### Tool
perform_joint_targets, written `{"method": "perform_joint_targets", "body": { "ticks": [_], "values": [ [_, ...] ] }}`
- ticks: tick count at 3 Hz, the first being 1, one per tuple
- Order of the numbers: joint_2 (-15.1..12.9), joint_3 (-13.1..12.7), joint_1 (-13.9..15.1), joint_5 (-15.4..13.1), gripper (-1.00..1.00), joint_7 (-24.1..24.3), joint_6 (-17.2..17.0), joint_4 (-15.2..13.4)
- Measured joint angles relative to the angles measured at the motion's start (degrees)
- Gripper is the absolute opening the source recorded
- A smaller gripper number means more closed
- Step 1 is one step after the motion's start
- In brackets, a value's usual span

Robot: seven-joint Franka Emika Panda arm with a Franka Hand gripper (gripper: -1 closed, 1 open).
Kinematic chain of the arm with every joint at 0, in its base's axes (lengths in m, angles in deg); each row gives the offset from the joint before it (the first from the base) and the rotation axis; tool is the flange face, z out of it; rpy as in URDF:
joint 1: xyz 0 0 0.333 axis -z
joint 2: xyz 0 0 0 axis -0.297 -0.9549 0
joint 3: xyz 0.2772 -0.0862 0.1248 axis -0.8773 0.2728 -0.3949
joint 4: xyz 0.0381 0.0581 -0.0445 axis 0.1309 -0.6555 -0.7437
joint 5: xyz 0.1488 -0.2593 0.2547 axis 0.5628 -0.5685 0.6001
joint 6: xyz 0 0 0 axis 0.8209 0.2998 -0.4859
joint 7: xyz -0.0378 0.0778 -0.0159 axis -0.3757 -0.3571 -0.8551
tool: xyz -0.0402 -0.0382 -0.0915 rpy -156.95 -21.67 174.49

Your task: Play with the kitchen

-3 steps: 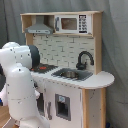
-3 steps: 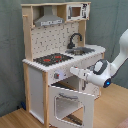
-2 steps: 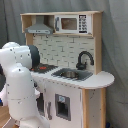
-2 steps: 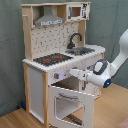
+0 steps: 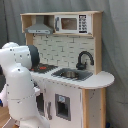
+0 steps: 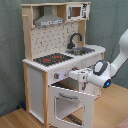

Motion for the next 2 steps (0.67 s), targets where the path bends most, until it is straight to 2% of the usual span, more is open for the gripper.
{"method": "perform_joint_targets", "body": {
  "ticks": [1,2],
  "values": [
    [0.17,-0.09,0.0,0.0,-1.0,-5.95,-0.53,-0.09],
    [0.15,-0.14,-0.01,0.07,-1.0,-8.35,-0.77,-0.21]
  ]
}}
